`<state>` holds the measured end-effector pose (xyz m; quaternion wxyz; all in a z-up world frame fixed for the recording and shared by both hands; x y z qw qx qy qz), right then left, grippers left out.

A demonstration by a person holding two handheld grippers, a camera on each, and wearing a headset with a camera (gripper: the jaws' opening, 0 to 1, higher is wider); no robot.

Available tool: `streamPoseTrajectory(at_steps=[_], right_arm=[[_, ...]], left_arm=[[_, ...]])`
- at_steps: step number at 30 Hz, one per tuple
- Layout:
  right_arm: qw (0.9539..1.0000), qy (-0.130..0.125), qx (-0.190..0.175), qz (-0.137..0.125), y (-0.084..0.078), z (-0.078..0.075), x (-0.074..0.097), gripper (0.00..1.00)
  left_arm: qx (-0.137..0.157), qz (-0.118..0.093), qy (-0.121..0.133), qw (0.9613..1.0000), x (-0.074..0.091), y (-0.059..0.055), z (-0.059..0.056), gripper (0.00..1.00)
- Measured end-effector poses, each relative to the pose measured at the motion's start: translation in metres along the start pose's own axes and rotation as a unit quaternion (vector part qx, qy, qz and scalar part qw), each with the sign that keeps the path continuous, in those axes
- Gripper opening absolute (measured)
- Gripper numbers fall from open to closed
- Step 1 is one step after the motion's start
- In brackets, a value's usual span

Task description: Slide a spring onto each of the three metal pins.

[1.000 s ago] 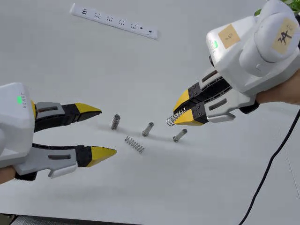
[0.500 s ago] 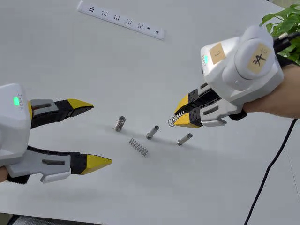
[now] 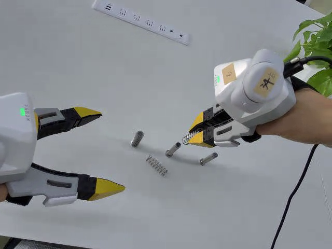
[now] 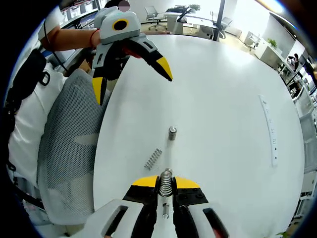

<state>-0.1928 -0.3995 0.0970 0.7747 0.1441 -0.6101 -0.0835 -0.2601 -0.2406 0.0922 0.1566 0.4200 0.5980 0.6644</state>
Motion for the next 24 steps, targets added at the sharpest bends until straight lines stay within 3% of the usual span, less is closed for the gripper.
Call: streamPoseTrajectory(at_steps=[24], right_arm=[[0.9998,0.006,-0.005,0.016,-0.004,-0.008,-0.018,0.07]], left_arm=[[0.009,-0.001,-0.01,0.9999,-0.007,-0.006,0.0,0.84]])
Point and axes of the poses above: the centre of the closed fingertips' face, and the gripper's own axes: x roughly backward along the fingers, z roughly to its left, y roughly out of its top, the point moved 4 cm from there along x, roughly backward along the fingers, and after that the axes turned 11 degrees about y, right-handed, at the moved point
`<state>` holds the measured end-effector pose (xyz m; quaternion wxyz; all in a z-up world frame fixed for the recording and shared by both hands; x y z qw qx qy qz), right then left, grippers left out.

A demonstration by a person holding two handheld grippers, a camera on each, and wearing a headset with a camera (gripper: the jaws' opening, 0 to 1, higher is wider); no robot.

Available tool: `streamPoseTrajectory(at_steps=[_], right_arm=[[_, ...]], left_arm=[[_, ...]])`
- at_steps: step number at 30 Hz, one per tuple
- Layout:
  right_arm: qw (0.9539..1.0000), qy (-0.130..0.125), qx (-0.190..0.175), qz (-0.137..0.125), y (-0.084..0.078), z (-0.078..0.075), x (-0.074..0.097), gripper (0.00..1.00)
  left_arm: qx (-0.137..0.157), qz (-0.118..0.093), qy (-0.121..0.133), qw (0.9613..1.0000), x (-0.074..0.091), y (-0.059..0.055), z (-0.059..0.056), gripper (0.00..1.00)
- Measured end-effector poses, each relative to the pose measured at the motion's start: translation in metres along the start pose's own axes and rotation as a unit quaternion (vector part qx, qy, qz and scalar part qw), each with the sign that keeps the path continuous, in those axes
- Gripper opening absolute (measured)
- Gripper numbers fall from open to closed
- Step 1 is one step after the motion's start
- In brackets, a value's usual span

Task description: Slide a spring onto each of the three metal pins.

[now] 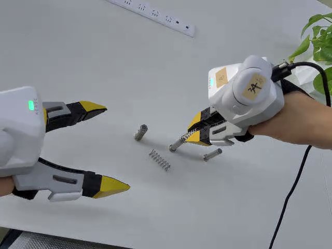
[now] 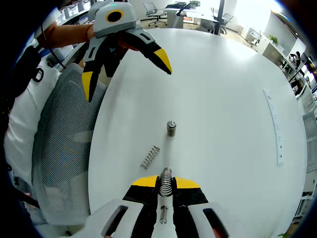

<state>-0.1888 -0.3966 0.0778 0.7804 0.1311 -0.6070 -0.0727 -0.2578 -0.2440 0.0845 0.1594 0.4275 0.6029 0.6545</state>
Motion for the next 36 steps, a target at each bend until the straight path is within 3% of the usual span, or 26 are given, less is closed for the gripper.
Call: streamPoseTrajectory(at_steps=[36], right_arm=[[0.9998,0.011,0.007,0.014,0.0,-0.006,-0.013,0.07]], left_arm=[[0.013,-0.003,-0.007,0.9999,-0.001,-0.002,-0.002,0.82]])
Point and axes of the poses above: the centre of the closed fingertips' face, and the gripper's own axes: x roughly backward along the fingers, z roughly to its left, y roughly out of its top, the point moved 4 cm from there along x, roughly backward along the fingers, and after that the axes turned 11 degrees about y, right-handed, at the moved point
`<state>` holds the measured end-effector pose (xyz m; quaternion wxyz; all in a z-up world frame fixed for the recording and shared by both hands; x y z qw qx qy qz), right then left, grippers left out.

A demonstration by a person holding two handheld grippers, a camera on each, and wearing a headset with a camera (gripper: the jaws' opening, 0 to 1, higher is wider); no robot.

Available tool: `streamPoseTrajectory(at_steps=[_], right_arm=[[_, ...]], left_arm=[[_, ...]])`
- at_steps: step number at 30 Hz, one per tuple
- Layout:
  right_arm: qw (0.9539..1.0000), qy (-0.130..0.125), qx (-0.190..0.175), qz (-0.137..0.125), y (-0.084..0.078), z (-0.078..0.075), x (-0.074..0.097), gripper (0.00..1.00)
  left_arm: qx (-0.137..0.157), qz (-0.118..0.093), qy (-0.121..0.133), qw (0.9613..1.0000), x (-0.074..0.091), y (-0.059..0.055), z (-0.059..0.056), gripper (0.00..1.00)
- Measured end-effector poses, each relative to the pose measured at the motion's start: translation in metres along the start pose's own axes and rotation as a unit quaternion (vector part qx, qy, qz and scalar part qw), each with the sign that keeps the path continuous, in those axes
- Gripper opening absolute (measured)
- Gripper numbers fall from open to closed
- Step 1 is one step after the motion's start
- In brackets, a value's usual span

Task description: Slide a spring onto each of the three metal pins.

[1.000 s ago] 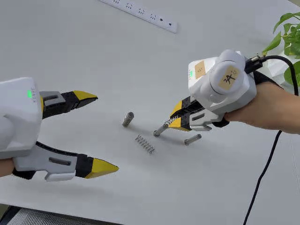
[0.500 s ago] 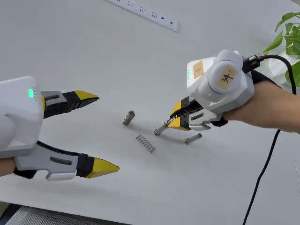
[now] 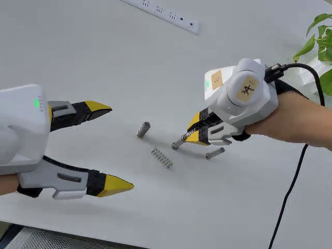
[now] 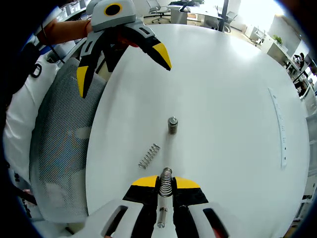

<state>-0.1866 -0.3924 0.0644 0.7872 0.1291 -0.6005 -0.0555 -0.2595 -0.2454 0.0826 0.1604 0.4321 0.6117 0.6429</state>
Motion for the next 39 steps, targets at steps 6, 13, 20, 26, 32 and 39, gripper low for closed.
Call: streamPoseTrajectory(at_steps=[6,13,20,26,32,39], right_arm=[[1.0,0.0,0.004,0.003,-0.002,-0.002,-0.004,0.07],[1.0,0.003,0.006,0.004,-0.003,-0.003,-0.007,0.07],[1.0,0.005,0.007,0.004,-0.004,-0.004,-0.012,0.07],[0.9999,0.004,0.011,0.006,-0.004,-0.005,-0.016,0.07],[0.9999,0.004,0.01,0.004,-0.006,-0.005,-0.021,0.07],[0.9999,0.0,0.012,0.001,-0.007,-0.006,-0.029,0.08]], left_arm=[[0.003,-0.001,-0.003,1.0,-0.001,0.0,-0.001,0.82],[0.004,-0.001,-0.005,1.0,-0.003,0.001,-0.001,0.82],[0.006,0.0,-0.006,1.0,-0.003,-0.001,-0.002,0.81],[0.009,0.0,-0.006,0.9999,-0.003,-0.002,-0.002,0.8],[0.011,0.0,-0.006,0.9999,-0.004,-0.003,-0.003,0.8],[0.013,0.001,-0.006,0.9999,-0.004,-0.004,-0.003,0.8]])
Point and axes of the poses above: the centre of the closed fingertips' face, and the gripper's own axes: x roughly backward along the fingers, z roughly to its left, y roughly out of its top, the point moved 4 cm from there along x, roughly backward along the fingers, and after that the axes turned 11 degrees about y, right-handed, at the moved point
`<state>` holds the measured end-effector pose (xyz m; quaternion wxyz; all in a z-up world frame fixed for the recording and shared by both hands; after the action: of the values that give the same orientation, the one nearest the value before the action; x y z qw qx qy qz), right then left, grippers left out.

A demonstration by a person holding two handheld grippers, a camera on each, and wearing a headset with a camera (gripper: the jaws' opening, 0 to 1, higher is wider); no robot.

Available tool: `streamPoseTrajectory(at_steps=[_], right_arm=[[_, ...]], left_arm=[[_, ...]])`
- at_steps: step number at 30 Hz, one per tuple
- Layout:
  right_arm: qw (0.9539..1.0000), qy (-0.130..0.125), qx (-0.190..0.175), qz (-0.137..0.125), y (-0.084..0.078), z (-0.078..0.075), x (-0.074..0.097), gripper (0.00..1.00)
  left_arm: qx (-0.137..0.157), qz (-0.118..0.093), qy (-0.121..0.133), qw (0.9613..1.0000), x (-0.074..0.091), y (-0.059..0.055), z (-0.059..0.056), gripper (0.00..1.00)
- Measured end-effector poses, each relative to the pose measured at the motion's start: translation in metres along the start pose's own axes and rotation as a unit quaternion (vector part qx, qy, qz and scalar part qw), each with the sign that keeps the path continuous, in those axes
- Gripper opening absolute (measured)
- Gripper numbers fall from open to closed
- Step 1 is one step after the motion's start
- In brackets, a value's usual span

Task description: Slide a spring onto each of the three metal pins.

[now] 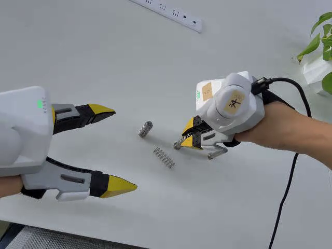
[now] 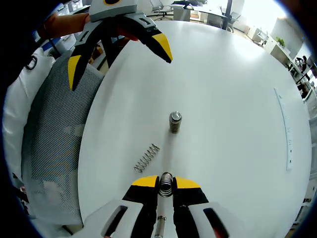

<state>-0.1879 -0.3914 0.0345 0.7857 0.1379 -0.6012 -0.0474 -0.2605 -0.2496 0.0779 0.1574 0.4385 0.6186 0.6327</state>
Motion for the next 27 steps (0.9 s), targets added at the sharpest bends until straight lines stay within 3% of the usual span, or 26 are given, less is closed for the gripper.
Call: streamPoseTrajectory(at_steps=[27], right_arm=[[0.9999,-0.01,-0.007,-0.008,-0.002,-0.004,-0.016,0.08]], left_arm=[[0.001,0.002,-0.001,1.0,0.0,-0.001,-0.001,0.79]])
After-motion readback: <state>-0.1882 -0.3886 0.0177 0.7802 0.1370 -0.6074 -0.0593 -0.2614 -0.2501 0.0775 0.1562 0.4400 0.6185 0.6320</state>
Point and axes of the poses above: the centre of the closed fingertips' face, and the gripper's own axes: x roughly backward along the fingers, z roughly to its left, y roughly out of its top, the point moved 4 cm from there along x, roughly backward along the fingers, and after that the axes turned 11 degrees about y, right-handed, at the moved point
